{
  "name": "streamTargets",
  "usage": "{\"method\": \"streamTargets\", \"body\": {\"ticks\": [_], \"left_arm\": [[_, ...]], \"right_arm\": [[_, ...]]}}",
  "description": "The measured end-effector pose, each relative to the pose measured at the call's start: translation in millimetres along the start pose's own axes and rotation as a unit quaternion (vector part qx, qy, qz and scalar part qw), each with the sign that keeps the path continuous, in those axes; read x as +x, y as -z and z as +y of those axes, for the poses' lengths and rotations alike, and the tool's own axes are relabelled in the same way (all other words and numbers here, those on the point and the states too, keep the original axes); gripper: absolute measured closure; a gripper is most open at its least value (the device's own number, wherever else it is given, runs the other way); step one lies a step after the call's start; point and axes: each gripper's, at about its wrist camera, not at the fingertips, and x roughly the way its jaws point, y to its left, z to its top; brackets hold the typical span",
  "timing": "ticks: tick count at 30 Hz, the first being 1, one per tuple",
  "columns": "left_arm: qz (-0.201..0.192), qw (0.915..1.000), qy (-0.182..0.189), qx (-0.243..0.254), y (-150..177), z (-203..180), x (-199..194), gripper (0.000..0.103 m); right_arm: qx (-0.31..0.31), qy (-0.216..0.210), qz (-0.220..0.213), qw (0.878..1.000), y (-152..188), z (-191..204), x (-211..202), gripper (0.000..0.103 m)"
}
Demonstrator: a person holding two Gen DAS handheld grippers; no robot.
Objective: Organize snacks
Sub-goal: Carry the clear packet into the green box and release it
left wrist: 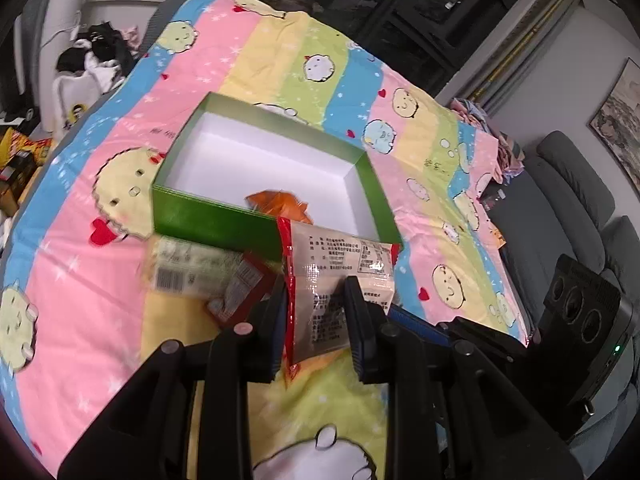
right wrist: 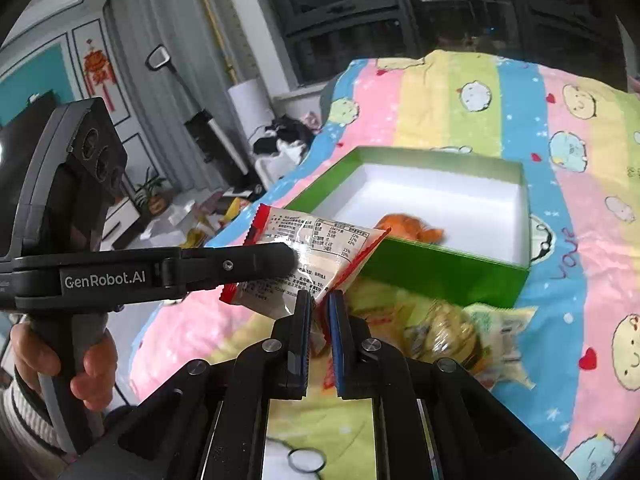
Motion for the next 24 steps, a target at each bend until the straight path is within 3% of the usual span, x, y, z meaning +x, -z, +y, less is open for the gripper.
{"method": "streamTargets", "body": {"ticks": [10, 24], "left_arm": [[0.010, 0.9998, 0.011, 0.015, -50, -6, 39, 0.078], [0.047, 0.9984, -0.012, -0.027, -84, 28, 100, 0.076]], "right_arm": [[0.018, 0.019, -0.022, 0.999, -31, -37, 15, 0.092], [0.020, 0.041, 0.023, 0.999, -55, -69, 77, 0.092]]}}
